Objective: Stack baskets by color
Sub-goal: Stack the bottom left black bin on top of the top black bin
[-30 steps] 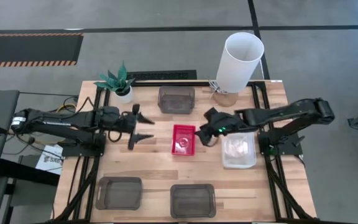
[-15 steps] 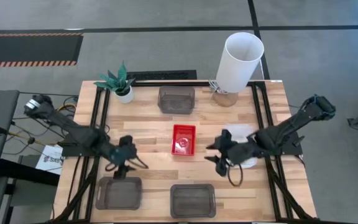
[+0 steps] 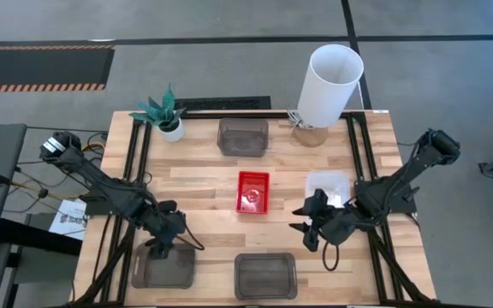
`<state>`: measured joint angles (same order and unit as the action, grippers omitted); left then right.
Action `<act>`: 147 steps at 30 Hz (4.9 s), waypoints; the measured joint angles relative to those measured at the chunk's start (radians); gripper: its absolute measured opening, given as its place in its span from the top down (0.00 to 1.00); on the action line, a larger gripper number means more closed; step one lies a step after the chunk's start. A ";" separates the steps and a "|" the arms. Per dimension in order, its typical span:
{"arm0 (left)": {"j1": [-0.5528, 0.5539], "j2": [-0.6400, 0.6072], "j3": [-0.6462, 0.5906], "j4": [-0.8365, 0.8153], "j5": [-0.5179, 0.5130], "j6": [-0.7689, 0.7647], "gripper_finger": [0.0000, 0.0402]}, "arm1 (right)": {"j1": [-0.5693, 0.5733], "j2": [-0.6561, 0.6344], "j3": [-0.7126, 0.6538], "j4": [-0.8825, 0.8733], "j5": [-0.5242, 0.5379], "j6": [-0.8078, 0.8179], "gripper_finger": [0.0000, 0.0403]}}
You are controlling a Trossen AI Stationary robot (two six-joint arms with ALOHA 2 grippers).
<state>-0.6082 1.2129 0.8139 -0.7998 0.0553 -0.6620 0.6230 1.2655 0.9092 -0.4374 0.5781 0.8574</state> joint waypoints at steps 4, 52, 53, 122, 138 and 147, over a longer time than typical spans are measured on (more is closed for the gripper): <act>-0.025 0.000 0.000 0.017 0.011 -0.028 0.38 | -0.020 0.000 0.000 -0.007 0.000 -0.046 0.46; 0.367 0.254 0.747 -0.465 -0.178 0.669 1.00 | -0.063 0.000 0.001 -0.089 0.023 -0.149 0.50; 0.429 0.273 0.796 -0.457 -0.164 0.725 1.00 | -0.064 0.000 0.001 -0.089 0.025 -0.150 0.51; 1.312 0.983 1.411 -0.440 0.082 1.316 1.00 | -0.411 0.000 0.002 -0.161 -0.247 -0.394 0.58; 1.308 0.983 1.411 -0.515 0.020 1.241 1.00 | -0.410 0.000 0.002 -0.166 -0.284 -0.412 0.58; 1.269 0.982 1.411 -0.532 -0.003 1.389 0.84 | -0.410 0.000 0.001 -0.176 -0.292 -0.414 0.58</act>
<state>0.6603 2.1950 2.2250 -1.3314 0.0528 0.7273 0.2131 1.2659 0.9104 -0.6136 0.2859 0.4438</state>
